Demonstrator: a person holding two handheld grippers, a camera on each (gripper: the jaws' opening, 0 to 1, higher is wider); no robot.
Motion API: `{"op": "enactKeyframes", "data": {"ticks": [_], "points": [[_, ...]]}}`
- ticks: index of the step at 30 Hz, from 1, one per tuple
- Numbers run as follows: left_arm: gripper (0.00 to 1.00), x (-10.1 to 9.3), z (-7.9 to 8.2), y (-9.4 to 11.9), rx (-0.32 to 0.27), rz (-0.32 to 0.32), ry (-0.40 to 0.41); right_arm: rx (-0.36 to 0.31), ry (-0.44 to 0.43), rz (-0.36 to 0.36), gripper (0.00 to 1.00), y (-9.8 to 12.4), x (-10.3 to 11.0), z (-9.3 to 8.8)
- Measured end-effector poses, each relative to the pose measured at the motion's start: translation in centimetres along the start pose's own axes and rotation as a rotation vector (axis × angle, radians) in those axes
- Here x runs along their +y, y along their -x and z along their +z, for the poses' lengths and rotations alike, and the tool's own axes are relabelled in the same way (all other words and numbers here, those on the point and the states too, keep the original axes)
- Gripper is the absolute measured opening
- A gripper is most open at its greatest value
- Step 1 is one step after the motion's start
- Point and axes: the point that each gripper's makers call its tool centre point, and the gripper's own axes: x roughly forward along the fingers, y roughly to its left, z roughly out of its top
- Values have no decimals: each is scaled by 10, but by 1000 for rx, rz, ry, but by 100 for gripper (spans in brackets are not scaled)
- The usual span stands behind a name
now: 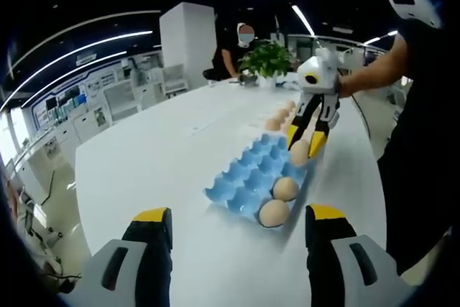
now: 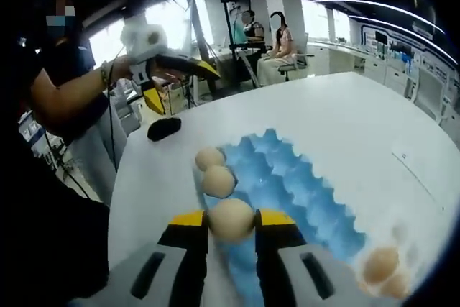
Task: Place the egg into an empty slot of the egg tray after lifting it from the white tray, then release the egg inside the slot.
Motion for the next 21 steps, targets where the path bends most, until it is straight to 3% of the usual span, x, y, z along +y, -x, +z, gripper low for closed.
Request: {"op": "enactKeyframes", "data": {"ticks": [11,21], "points": [[76,4,-5,2,4,5,8,46,56,20,25,-25,3,-5],[75,6,-5,2,2,7,11,46,104,16,25,-30,3,-7]]}}
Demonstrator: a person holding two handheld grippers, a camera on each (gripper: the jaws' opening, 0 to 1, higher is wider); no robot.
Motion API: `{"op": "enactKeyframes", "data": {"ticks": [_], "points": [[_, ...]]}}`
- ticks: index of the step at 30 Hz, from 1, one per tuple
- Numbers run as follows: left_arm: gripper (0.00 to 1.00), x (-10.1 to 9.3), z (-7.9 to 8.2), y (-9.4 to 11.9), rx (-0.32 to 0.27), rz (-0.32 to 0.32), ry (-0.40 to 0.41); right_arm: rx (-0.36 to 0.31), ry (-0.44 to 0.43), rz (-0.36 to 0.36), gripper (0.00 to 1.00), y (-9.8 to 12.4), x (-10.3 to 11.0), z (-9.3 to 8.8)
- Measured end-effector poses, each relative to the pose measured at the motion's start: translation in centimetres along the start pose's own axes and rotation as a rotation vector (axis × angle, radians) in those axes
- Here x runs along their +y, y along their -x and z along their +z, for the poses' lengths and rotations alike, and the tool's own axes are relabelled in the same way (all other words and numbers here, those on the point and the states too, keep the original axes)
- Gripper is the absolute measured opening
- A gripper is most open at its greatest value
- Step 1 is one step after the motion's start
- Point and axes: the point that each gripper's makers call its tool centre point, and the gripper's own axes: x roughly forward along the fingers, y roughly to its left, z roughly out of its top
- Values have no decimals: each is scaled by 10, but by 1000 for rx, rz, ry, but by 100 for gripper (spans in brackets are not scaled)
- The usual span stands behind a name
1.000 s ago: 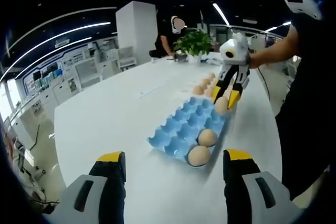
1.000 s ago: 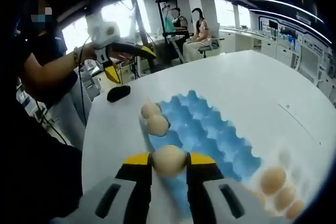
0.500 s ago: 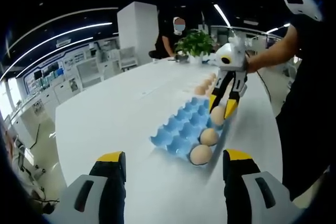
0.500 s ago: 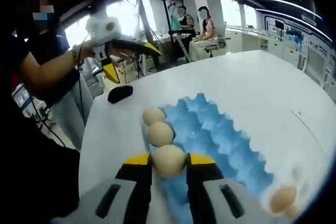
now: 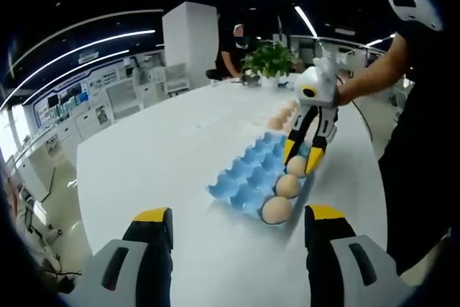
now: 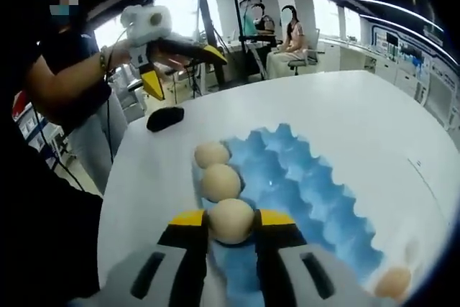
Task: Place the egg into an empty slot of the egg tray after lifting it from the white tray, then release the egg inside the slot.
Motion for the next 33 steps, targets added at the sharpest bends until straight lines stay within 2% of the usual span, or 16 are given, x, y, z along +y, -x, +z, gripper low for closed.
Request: {"op": "enactKeyframes", "data": {"ticks": [4,6,8,11,12,14,19,20,24,26,28,29,30,31,32,33], "points": [[75,0,0,-1,0,-4,-1,-3,70,-14,26,-1,-1,-1],[75,0,0,-1,0,-3,-1,-17,165,-11,26,-1,2,-1],[75,1,1,-1,0,-2,-1,-16,129,-12,27,0,1,-3],[75,1,0,-2,3,-4,-3,-34,184,-2,27,1,2,-4],[75,0,0,-2,4,-4,-4,-27,250,-1,28,0,2,-5],[75,0,1,-2,4,-1,-3,-24,292,-1,30,-2,4,-6],[74,1,2,-2,2,1,-5,-35,226,22,34,-4,7,-4],[74,1,3,-2,-2,1,-3,-41,230,40,35,-5,9,-4],[74,1,3,-1,-2,6,-2,-36,231,35,35,-3,10,-4],[74,1,3,-1,2,4,-6,-85,219,24,35,1,9,3],[74,1,3,0,4,2,-8,-103,216,14,41,6,7,7],[74,1,3,0,4,2,-8,-111,229,-13,47,9,3,9],[74,1,4,0,2,5,-8,-123,240,-24,57,12,1,11],[74,1,4,0,-1,7,-8,-155,255,-34,66,14,0,15],[74,1,5,0,-3,8,-9,-222,254,-48,75,19,-1,25],[74,1,6,0,-4,9,-9,-239,262,-61,79,23,-3,26]]}}
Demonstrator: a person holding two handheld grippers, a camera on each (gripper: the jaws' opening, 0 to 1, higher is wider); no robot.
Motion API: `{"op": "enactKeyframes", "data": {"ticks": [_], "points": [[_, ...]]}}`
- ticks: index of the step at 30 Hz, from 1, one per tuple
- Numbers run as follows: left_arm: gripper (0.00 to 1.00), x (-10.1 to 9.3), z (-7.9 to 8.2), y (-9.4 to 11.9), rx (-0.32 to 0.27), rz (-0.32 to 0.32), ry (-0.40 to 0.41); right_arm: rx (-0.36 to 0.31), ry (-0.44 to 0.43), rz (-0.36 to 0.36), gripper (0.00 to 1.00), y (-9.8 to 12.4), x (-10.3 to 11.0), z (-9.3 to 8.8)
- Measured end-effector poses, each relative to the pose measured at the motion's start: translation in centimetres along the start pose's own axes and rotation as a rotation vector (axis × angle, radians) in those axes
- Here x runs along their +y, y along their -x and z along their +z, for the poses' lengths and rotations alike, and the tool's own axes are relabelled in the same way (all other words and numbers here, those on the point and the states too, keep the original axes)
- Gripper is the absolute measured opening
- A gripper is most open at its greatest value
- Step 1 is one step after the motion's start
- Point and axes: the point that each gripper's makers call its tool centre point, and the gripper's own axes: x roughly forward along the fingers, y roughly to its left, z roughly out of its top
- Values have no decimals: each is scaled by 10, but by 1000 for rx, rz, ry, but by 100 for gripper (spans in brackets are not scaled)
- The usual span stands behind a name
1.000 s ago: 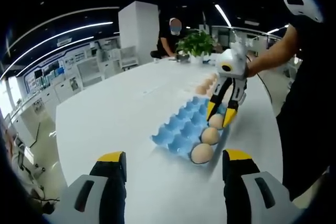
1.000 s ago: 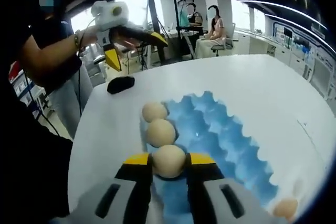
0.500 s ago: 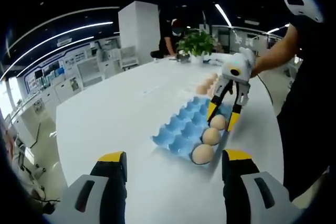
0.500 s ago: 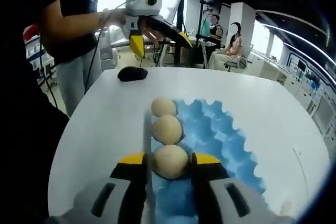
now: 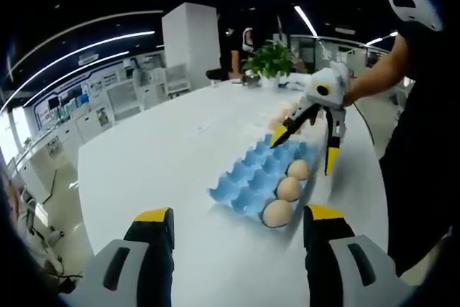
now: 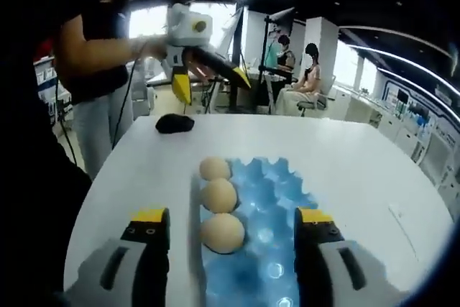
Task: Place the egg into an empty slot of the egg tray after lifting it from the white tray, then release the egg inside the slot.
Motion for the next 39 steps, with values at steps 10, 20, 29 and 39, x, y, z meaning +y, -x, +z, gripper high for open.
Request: {"op": "enactKeyframes", "data": {"ticks": [10,20,29,39], "points": [[74,-1,-2,1,8,4,-3,-48,-52,-21,80,32,2,0],[74,-2,-1,3,5,11,-4,6,-78,-104,74,70,-8,-22],[73,-2,-1,5,5,17,-4,35,-128,-193,73,115,-18,-44],[73,-4,-2,2,10,14,-4,93,-202,-327,68,169,-31,-76]]}}
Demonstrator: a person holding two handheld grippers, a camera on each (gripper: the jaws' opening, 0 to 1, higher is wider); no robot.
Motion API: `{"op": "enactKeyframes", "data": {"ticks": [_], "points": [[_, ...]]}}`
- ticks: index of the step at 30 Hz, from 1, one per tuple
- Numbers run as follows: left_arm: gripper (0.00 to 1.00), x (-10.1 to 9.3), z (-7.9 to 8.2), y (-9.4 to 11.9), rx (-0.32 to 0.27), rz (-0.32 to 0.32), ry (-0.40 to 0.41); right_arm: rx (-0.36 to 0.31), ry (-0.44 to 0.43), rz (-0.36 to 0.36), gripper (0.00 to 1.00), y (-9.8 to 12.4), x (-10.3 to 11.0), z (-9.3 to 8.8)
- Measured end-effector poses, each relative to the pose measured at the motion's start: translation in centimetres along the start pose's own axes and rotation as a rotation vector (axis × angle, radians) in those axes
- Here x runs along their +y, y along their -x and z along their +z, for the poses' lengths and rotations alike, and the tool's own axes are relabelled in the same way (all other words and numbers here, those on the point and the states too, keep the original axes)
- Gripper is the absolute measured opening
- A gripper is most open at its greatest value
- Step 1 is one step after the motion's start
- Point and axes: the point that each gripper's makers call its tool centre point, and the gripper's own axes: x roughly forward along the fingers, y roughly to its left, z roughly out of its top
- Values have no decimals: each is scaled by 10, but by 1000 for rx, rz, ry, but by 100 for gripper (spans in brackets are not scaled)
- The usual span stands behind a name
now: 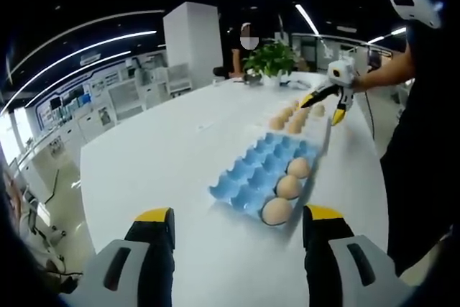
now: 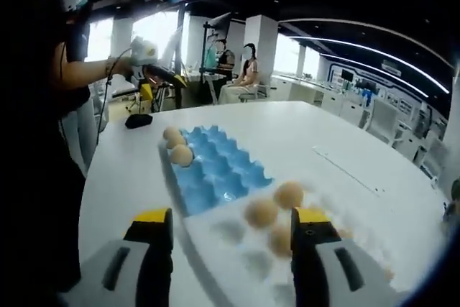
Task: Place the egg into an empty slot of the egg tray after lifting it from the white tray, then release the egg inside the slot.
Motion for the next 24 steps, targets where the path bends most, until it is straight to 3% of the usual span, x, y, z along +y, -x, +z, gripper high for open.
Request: {"op": "enactKeyframes", "data": {"ticks": [6,15,24], "points": [[72,-1,1,-2,-3,-6,0,3,-43,-99,66,30,-25,-13],[72,-2,3,-3,-5,-8,-2,58,-156,-235,61,69,-58,-54],[72,-2,5,-2,-6,-2,-5,93,-197,-266,51,80,-72,-78]]}}
